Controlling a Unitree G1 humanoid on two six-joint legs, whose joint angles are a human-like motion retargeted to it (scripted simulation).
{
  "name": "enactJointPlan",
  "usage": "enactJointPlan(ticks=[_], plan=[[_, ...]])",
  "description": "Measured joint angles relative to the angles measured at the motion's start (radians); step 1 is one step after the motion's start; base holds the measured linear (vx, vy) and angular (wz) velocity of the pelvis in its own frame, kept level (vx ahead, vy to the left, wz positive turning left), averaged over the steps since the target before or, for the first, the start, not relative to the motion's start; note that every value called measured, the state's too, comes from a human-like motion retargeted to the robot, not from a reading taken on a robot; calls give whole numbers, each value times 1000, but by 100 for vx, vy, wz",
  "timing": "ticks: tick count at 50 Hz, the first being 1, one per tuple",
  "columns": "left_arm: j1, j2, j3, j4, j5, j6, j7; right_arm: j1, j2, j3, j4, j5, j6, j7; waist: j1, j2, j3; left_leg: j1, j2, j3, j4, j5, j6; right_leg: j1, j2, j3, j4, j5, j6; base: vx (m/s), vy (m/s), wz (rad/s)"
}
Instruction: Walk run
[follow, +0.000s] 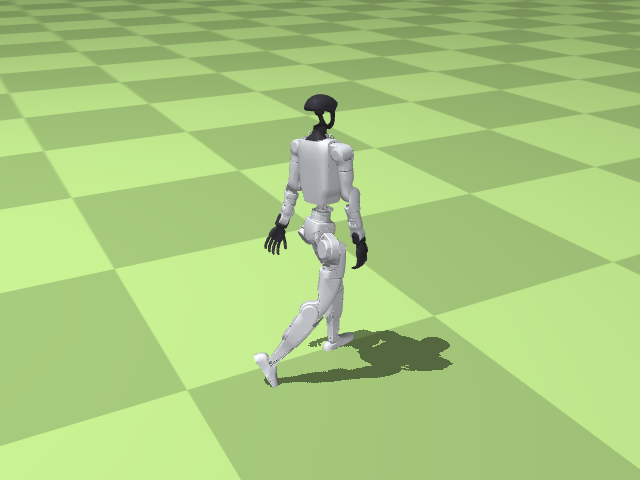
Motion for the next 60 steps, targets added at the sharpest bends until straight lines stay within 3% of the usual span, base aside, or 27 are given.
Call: enactJointPlan(ticks=[2, 3, 5, 8, 13, 17, 20, 23, 25, 28, 30, 33, 35, 38, 43, 47, 48, 50, 51, 52, 53, 55, 56, 57, 60], plan=[[-31, 5, -27, -22, -18, -12, -9, 38, -6, 5, 41, -14, -30, -48, -18, 44, 7, 92, 42, -1, -23, -40, -7, -52, -31, -54, 203, 15, -87, 103, 9, -19], [-48, 5, -39, -36, -34, -16, -1, 59, -7, 1, 54, -31, -38, -68, -25, 62, 14, 140, 47, -12, -44, -54, -10, -95, -45, -57, 301, -79, -104, 102, 5, -29], [-83, -3, -64, -72, -67, -21, 31, 98, -8, -27, 77, -63, -50, -97, -54, 66, 25, 245, 16, 0, -129, -57, -9, -231, -97, -37, 485, -231, -114, 96, 3, -6], [-145, -21, -69, -141, -93, -50, 51, 148, -10, -85, 105, -51, -50, -107, -116, 49, 28, 360, -53, 27, -257, -40, 3, -420, -148, -50, 551, -365, -92, 65, 0, 41], [-253, -27, -86, -274, -153, -117, -51, 195, -23, -158, 162, 12, -14, -54, -233, 40, 36, 511, -140, -8, -382, -59, 0, -678, -109, -58, 247, -498, -93, 92, -12, 57], [-332, -7, -122, -378, -184, -168, -94, 192, -33, -220, 196, 62, 27, -23, -306, 27, 53, 619, -189, -42, -429, -102, -18, -828, -53, 35, -120, -509, -79, 43, -8, 67], [-351, -4, -170, -426, -187, -210, -69, 204, -39, -254, 186, 105, 34, 8, -335, 48, 49, 672, -175, -65, -421, -102, -57, -899, -20, 104, -218, -506, -60, 127, -37, 67], [-312, -14, -189, -420, -161, -222, -42, 201, -46, -269, 179, 102, 45, 9, -319, 61, 22, 710, -182, -54, -376, 9, -111, -880, -15, 42, -137, -475, -149, 110, -25, -7], [-246, -21, -169, -418, -101, -191, -70, 195, -47, -266, 172, 92, 46, 3, -326, 55, 21, 753, -197, -2, -324, 172, -135, -832, -18, 81, -104, -404, -163, 133, -29, 5], [-135, -66, -139, -375, 0, -165, -62, 185, -35, -273, 137, 99, 56, 2, -316, 25, 12, 760, -149, 231, -133, 505, -67, -776, -76, 216, 8, -493, -151, 136, -24, 20], [-82, -83, -125, -316, 25, -134, -38, 177, -28, -230, 75, 122, 78, 18, -270, -45, 20, 717, -168, 348, 71, 559, 29, -675, -134, 230, 4, -561, -139, 122, -24, -33], [-46, -86, -96, -233, 71, -85, -47, 132, -14, -190, -28, 120, 81, 33, -269, -96, 41, 578, -41, 445, 346, 339, 88, -530, -213, 128, -40, -609, -109, 84, -23, 61], [-22, -90, -45, -194, 116, -60, -75, 93, 2, -164, -80, 110, 69, 21, -238, -85, 56, 439, 12, 416, 423, 268, 44, -432, -164, 101, -119, -608, -95, 120, -29, 7], [14, -79, 12, -128, 83, -32, -106, 34, 0, -99, -144, 120, 46, 32, -148, -56, 62, 225, -4, 337, 345, 198, -43, -295, -62, 39, -261, -600, -93, 82, -22, -58], [35, -51, 77, -27, -60, -8, -53, -76, -51, -57, -233, 79, 44, 103, 1, -22, 87, -17, -31, 264, -50, 135, -60, -114, 59, 58, -360, -647, -44, 97, -22, -51], [23, -39, 101, 0, -105, 11, -36, -142, -84, -47, -262, 42, 50, 107, 55, -32, 91, -151, -113, 71, -307, 163, -113, -25, 79, 84, -365, -652, 29, 118, -13, -18], [25, -38, 101, 0, -95, 18, -43, -143, -83, -48, -255, 38, 48, 99, 61, -35, 84, -157, -120, 88, -315, 156, -112, -8, 80, 95, -354, -633, 55, 110, -10, 2], [21, -35, 96, 0, -61, 35, -59, -131, -68, -57, -225, 30, 48, 80, 61, -38, 67, -147, -133, 84, -267, 155, -56, 24, 83, 107, -324, -559, 105, 136, -8, 10], [21, -36, 91, 0, -40, 40, -64, -111, -61, -62, -201, 27, 50, 85, 66, -37, 56, -109, -108, 196, -248, 180, -37, 43, 85, 94, -299, -493, 117, 140, -6, -11], [22, -36, 87, 0, -18, 44, -71, -91, -57, -65, -172, 21, 52, 100, 80, -37, 47, -85, -95, 223, -227, 204, -22, 58, 85, 95, -269, -410, 119, 148, -3, -65], [23, -36, 85, 0, 6, 44, -82, -69, -59, -63, -134, 7, 56, 134, 112, -40, 40, -89, -107, 76, -198, 228, -12, 63, 81, 122, -228, -291, 99, 155, -1, -110], [18, -47, 100, 0, 28, 40, -107, -28, -59, -17, -67, -66, 95, 198, 130, -38, 29, -61, -71, 40, -106, 164, 18, 21, 44, 169, -64, -51, 71, 139, -2, -102], [6, -47, 97, -1, 20, 43, -124, -9, -59, 14, -46, -120, 119, 207, 89, -12, 24, -13, -52, 6, -90, 114, 11, -7, 43, 116, 46, 14, 43, 130, -2, -9], [-5, -46, 91, -5, 9, 46, -140, 8, -63, 42, -26, -169, 134, 208, 56, 15, 21, 39, -31, -4, -83, 72, 10, -38, 35, 67, 159, 36, 13, 101, 3, 25], [-56, -46, 23, -47, -67, 43, -127, 54, -84, 68, 7, -250, 103, 123, 20, 52, 37, 196, -4, 73, -150, 21, 26, -200, -72, -7, 480, -173, -60, 125, 0, -25]])
